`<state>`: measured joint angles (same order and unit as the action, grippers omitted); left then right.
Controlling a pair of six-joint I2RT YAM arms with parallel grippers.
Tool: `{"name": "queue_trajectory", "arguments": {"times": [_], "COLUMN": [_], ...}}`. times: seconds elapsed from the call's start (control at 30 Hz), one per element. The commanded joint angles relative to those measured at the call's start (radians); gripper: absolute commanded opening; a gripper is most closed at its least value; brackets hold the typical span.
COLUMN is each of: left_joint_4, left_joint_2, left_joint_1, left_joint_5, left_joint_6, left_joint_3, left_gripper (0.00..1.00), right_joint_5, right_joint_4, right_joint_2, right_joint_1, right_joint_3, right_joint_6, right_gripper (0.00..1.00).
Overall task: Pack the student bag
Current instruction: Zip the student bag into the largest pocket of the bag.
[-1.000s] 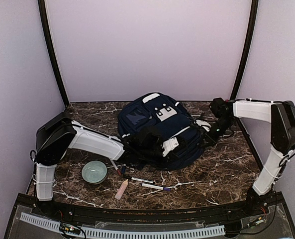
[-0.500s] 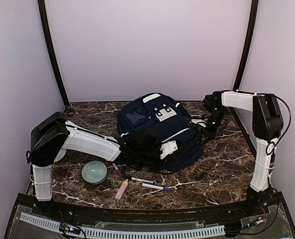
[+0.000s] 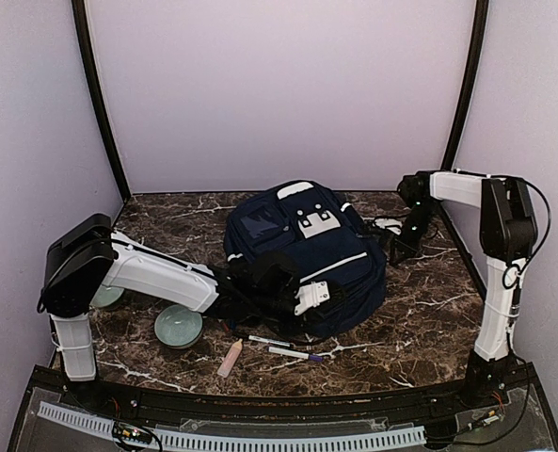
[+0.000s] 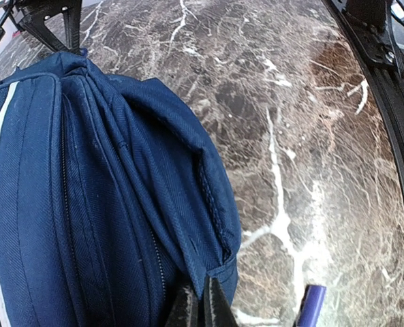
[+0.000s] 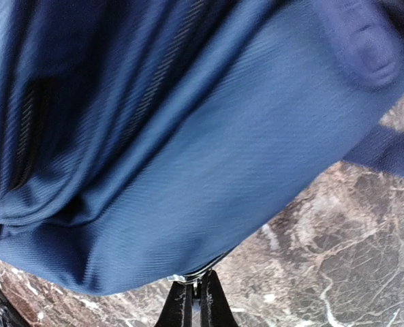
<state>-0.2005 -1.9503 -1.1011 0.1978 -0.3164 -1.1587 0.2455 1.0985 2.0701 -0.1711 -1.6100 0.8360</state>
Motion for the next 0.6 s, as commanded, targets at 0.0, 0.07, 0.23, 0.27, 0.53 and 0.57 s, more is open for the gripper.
{"name": "queue_trajectory", "arguments": {"times": [0.0, 0.07, 0.23, 0.27, 0.53, 0.57], "left_joint_4": [0.174, 0.188, 0.187, 0.180, 0.172, 0.176], "left_joint_2": [0.068, 0.075, 0.077, 0.075, 0.060, 0.059], "left_joint_1": [-0.031, -0.031, -0.031, -0.031, -0.030, -0.031], "left_joint_5": [0.064, 0.054, 0.036, 0.030, -0.006, -0.010], "left_joint_6": [-0.030, -0.049, -0.102, -0.107, -0.139, -0.141], "left_joint_3": [0.052, 0.054, 0.059, 0.059, 0.050, 0.050], "left_gripper": [0.00, 0.00, 0.00, 0.00, 0.00, 0.00], "right_joint_5": [-0.116, -0.108, -0.090, -0.089, -0.127, -0.131], "right_joint_4": [-0.100, -0.091, -0.065, -0.068, -0.198, -0.214], "right_joint_2": [0.003, 0.044, 0.152, 0.170, 0.242, 0.250], "right_joint_1": [0.030, 0.030, 0.031, 0.030, 0.030, 0.030], "right_joint_3": [-0.050, -0.108, -0.276, -0.302, -0.399, -0.411], "right_joint_6": [-0.014, -0.013, -0.010, -0.014, -0.134, -0.152], "right_gripper": [0.00, 0.00, 0.00, 0.00, 0.00, 0.00]}}
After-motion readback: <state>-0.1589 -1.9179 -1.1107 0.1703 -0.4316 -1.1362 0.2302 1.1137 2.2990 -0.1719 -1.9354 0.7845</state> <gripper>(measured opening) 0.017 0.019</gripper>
